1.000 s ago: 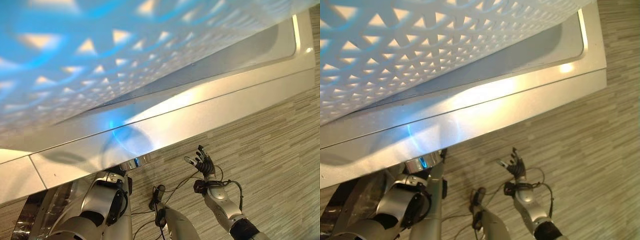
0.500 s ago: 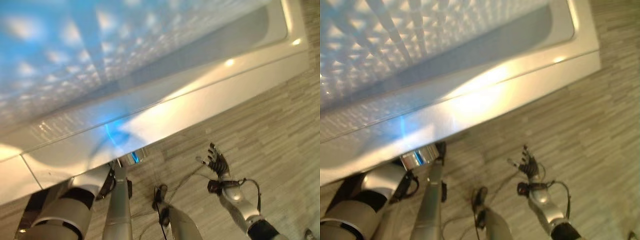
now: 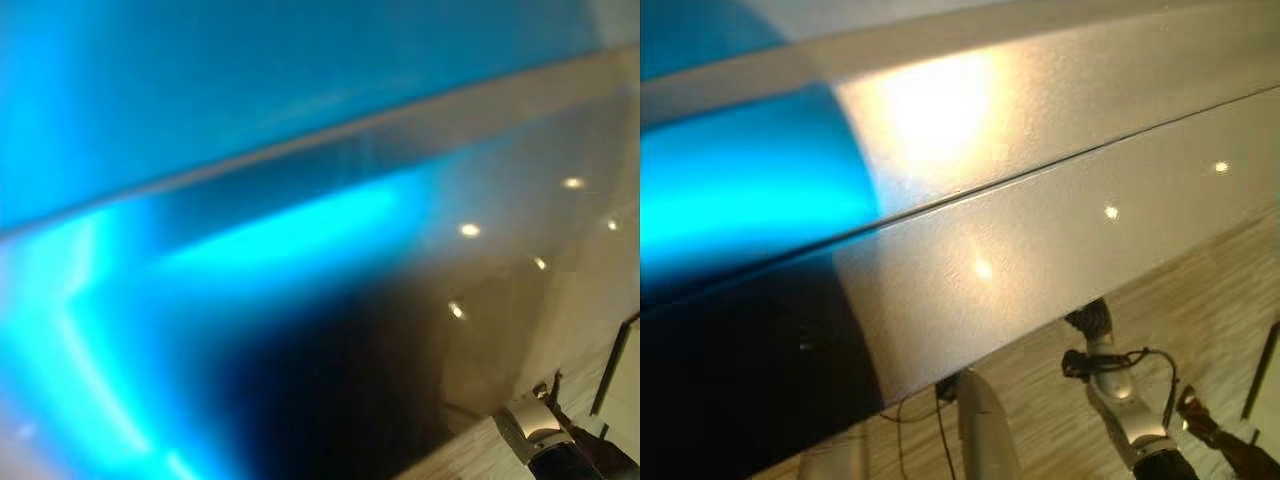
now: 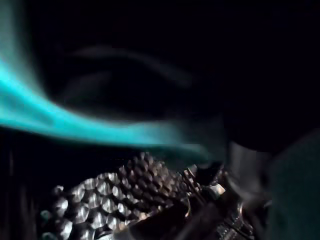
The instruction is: Grab the laundry basket,head to the washer,open it,put in the laundry and shut it.
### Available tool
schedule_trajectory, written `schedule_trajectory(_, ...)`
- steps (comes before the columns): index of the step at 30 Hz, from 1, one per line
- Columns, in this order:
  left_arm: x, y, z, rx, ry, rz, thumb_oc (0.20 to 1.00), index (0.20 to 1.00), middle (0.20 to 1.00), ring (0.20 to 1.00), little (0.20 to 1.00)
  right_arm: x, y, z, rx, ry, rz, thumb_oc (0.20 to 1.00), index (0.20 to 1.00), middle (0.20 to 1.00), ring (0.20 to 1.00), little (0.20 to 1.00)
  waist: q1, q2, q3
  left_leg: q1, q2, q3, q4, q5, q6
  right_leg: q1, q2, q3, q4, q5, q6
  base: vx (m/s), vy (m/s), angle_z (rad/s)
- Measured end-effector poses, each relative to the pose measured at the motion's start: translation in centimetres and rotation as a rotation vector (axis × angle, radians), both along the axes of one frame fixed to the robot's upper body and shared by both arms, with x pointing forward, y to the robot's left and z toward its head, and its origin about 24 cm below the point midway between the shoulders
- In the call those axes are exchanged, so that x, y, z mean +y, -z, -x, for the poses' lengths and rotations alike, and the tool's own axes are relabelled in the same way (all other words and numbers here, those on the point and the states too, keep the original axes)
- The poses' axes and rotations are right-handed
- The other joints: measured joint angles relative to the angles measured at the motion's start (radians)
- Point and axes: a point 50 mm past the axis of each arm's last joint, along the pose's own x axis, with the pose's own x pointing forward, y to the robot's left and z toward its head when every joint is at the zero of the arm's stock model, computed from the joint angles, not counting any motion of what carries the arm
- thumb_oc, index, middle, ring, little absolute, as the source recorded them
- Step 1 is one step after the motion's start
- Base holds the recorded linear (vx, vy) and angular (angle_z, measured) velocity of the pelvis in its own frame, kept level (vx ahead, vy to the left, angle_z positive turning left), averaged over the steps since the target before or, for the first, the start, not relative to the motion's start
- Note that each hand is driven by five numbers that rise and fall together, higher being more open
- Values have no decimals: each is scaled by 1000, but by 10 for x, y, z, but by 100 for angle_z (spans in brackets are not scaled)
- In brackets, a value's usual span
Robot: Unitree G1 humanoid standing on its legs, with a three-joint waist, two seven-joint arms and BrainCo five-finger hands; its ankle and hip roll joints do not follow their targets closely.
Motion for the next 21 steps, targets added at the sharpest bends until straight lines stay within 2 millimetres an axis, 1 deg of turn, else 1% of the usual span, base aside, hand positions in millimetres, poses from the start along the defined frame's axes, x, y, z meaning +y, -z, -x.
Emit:
schedule_trajectory(2,13,3,-1,8,-33,40,1000,1000,1000,1000,1000,3,10,2,43,-27,4,1000,1000,1000,1000,1000,-3,-1,7,17,0,8,-3,0,0,15,-2,5,-8,0,0,0,0,0)
schedule_trajectory(3,19,5,-2,14,-50,46,1000,1000,1000,1000,1000,2,17,3,76,-34,5,1000,1000,1000,1000,1000,3,-3,25,34,1,11,-3,0,1,33,-2,7,-13,-1,0,0,0,0)
schedule_trajectory(4,22,8,-3,24,-60,41,1000,1000,1000,1000,1000,2,20,4,91,-37,9,1000,1000,1000,1000,1000,6,-3,25,37,2,13,-1,2,2,37,-2,8,-13,-1,0,0,0,0)
schedule_trajectory(8,43,27,-10,105,-133,5,1000,1000,1000,1000,1000,3,19,3,91,-67,9,1000,1000,1000,1000,1000,3,-1,26,58,5,12,-2,3,4,66,5,7,-31,-1,-2,0,0,0)
schedule_trajectory(12,41,30,-12,123,-124,-87,1000,1000,1000,1000,1000,2,19,3,95,-77,14,1000,1000,1000,1000,1000,7,-1,26,60,7,12,-6,3,3,69,8,6,-38,-1,-2,-10,1,0)
schedule_trajectory(14,39,40,-15,169,-160,-253,1000,1000,1000,1000,1000,1,21,3,103,-79,16,1000,1000,1000,1000,1000,17,-1,26,61,8,14,-6,3,3,73,9,6,-46,2,-4,-44,12,0)
schedule_trajectory(17,36,53,-18,218,-281,-676,1000,1000,1000,1000,1000,1,20,2,97,-92,18,1000,1000,1000,1000,1000,19,-1,26,60,12,13,-6,4,1,73,13,6,-47,2,-5,-39,0,-2)
schedule_trajectory(18,34,54,-18,211,-359,-847,1000,1000,1000,1000,1000,0,19,2,93,-96,24,1000,1000,1000,1000,1000,21,-1,26,60,15,15,-6,5,1,72,14,6,-48,2,-5,-46,-16,-2)
schedule_trajectory(20,29,64,-16,167,-472,-1171,1000,1000,1000,1000,1000,-2,15,1,75,-105,37,1000,1000,1000,1000,1000,22,-1,26,57,18,13,-7,7,-2,71,19,3,-47,3,-6,-22,-8,-1)
schedule_trajectory(21,28,68,-16,146,-517,-1291,1000,1000,1000,1000,1000,-3,11,0,59,-111,45,1000,1000,1000,1000,1000,21,-1,26,57,19,13,-7,7,-3,72,19,3,-46,3,-6,-32,-26,-2)
